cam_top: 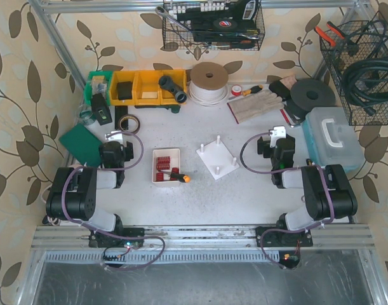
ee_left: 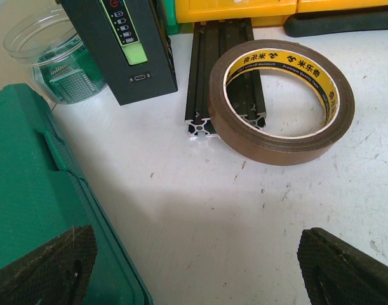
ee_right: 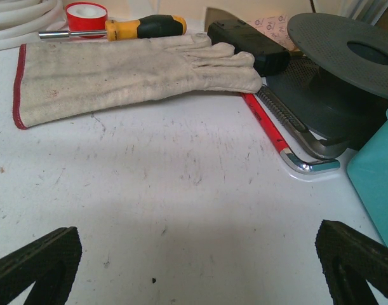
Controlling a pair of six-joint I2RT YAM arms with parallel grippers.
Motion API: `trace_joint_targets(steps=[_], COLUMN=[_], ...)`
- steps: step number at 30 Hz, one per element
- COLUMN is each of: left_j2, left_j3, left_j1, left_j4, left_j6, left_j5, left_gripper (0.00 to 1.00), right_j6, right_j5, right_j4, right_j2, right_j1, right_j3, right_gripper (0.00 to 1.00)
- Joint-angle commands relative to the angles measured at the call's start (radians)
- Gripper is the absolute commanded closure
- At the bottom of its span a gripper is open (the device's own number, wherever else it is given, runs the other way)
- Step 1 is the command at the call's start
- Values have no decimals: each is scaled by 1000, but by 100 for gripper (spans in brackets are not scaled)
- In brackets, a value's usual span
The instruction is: Install the large spring
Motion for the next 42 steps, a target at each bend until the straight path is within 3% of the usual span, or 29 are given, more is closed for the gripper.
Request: trace_joint_targets(steps=[1,12,17,21,24,27,31,34,36,39,42], left_j2=[-12,-35,-76,-126,-130,-155,-224,-218,-196,-192,-251], left_j3=[-2,-61,-12,67,185,253,378,558,680,809,852], left_j1=[-5,-32,-32,-32,-32,-32,-32,-32,-32,-32,-32], left_j4=[35,130,23,-166,-451,-609,-867,-1230,-1448,-1620,-1672], left_j6=[6,25,24,-6,-63,-130,-324,-562,-649,-657,-572], left_j5=[-18,-60,-92,-134,-210,-273,-342,-426,-424,-300,-83], left_gripper=[11,11,11,11,11,11,11,11,11,11,11], right_j6=[13,11,10,5,-7,-6,-29,-8,42,185,420], right_j5=[-19,-19,-16,-7,-16,13,54,92,78,65,54], right_j4=[-3,-1,2,9,-7,-59,-231,-386,-585,-925,-1207], right_j2=[-6,-8,-9,-11,-21,-54,-180,-288,-359,-435,-446], right_j1=[-3,-3,-2,5,13,20,53,100,125,140,128], right_j3=[19,19,15,11,16,34,86,136,216,373,493], right_gripper=[0,0,0,0,0,0,0,0,0,0,0])
